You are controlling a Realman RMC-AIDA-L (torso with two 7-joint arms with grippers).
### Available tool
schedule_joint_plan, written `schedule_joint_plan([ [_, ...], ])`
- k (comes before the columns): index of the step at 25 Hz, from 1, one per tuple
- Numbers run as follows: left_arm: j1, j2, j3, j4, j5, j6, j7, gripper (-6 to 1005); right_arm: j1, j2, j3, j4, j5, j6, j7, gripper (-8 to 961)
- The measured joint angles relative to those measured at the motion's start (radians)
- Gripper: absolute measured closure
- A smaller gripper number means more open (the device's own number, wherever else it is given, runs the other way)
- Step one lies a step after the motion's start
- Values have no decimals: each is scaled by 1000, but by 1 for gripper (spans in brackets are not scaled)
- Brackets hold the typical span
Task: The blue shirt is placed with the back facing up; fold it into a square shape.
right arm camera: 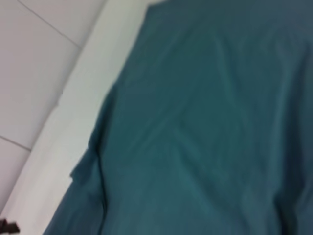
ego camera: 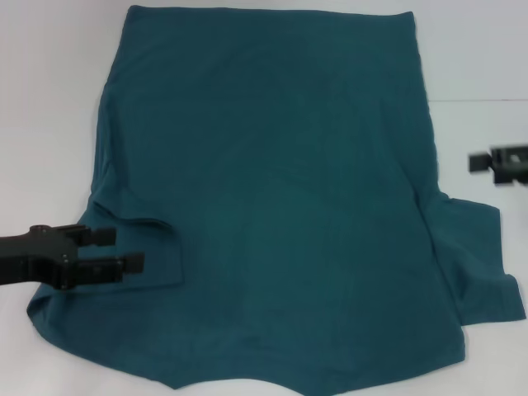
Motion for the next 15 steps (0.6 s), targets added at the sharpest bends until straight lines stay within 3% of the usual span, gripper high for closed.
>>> schedule_joint_plan([
  [5, -3, -3, 0, -2, -1, -17, -9, 150, -53, -19, 7, -1, -42, -77, 69, 39],
  [15, -20, -7, 4, -18, -3, -57, -13, 152, -125, -16, -1, 4, -73, -84, 78, 39],
])
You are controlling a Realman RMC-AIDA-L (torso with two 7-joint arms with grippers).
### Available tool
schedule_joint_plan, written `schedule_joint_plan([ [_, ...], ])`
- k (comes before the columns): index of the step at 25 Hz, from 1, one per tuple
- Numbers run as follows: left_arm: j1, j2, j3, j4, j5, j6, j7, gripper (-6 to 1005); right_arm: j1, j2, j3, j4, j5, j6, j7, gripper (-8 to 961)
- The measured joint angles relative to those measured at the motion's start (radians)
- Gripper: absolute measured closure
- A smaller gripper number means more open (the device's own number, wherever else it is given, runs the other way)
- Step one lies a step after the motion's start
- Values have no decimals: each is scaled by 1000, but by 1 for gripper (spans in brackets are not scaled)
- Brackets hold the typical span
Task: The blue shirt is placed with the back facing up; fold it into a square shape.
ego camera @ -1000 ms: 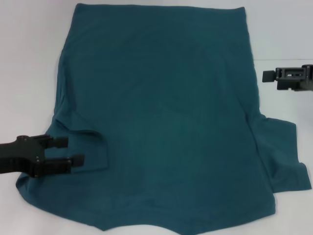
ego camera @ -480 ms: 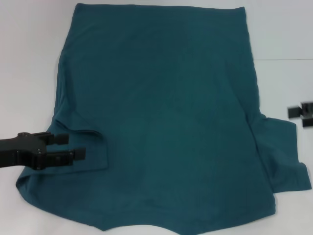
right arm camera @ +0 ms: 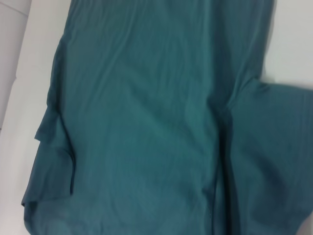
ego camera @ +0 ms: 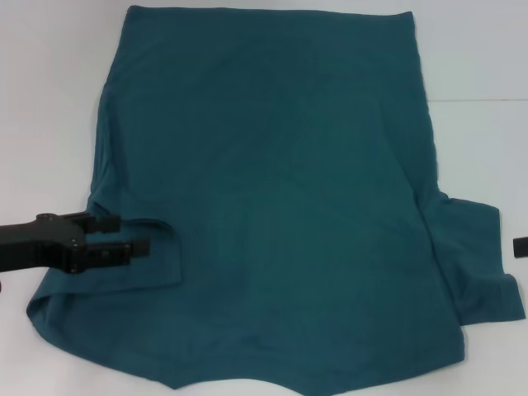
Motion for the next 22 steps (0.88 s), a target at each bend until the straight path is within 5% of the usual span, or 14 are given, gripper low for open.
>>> schedule_joint_plan([
  [22, -5, -6, 0, -2, -1, -41, -2, 151, 3, 52, -16, 10, -76, 113, -11, 39],
])
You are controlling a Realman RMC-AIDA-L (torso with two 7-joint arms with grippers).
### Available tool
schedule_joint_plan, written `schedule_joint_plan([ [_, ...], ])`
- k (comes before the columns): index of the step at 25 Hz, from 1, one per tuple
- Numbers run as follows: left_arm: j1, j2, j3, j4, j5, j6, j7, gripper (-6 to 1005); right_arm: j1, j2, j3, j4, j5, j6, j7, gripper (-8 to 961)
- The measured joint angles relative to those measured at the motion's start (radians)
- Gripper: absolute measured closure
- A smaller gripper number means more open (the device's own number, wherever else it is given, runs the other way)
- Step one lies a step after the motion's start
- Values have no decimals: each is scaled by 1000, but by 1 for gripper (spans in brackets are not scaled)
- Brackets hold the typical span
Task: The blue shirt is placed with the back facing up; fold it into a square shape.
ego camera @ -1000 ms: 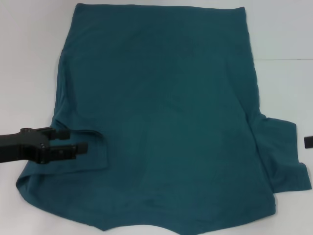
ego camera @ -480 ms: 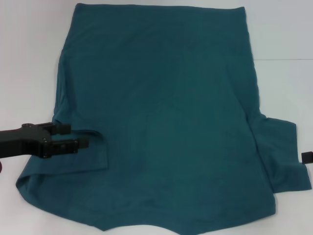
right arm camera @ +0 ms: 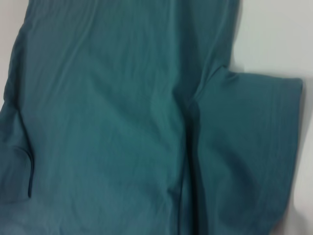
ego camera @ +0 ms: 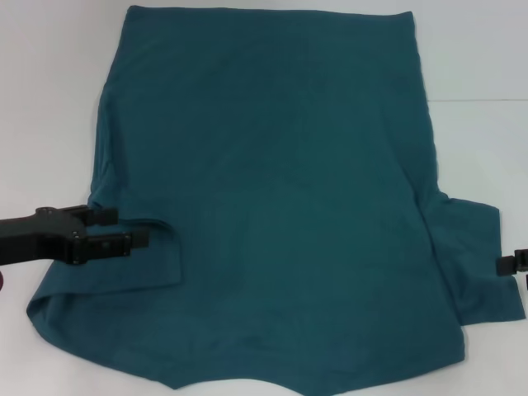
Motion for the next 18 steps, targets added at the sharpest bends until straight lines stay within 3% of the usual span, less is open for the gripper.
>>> schedule_joint_plan([
  [18, 3, -2, 0, 0, 0, -10, 1, 151, 4, 8, -5, 15, -27, 27, 15, 43],
])
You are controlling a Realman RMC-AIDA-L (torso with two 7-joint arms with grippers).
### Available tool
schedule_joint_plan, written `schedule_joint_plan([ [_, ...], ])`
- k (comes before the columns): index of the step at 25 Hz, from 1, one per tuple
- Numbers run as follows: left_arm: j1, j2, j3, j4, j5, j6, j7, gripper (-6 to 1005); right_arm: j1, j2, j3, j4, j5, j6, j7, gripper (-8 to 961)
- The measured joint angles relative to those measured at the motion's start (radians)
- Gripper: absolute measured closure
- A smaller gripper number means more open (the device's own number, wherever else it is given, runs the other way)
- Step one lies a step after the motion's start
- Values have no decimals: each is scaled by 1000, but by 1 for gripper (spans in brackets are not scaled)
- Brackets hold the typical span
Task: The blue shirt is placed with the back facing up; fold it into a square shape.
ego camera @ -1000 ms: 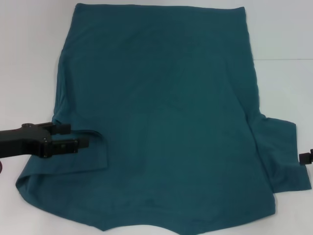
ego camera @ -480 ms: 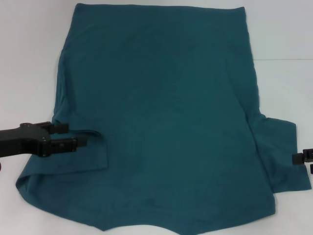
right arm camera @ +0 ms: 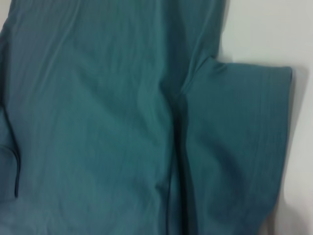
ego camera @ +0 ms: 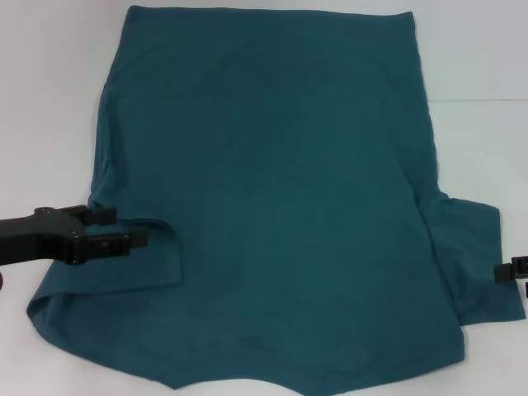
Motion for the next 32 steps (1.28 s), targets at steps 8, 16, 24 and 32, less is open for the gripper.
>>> schedule_joint_plan([
  [8, 4, -1, -1, 0, 0, -1, -1, 150, 8, 10, 1, 15, 0, 28, -7, 56],
  [16, 5, -2, -5, 0, 0, -3, -1, 150, 27, 24, -4, 37, 0, 44, -12, 69],
  [24, 5, -3, -4, 0, 0, -9, -1, 151, 31, 27, 4, 39, 6, 48, -12, 82],
  [32, 5, -3, -2, 0, 0, -10, -1, 151, 35, 30, 6, 39, -9, 72, 1, 95],
])
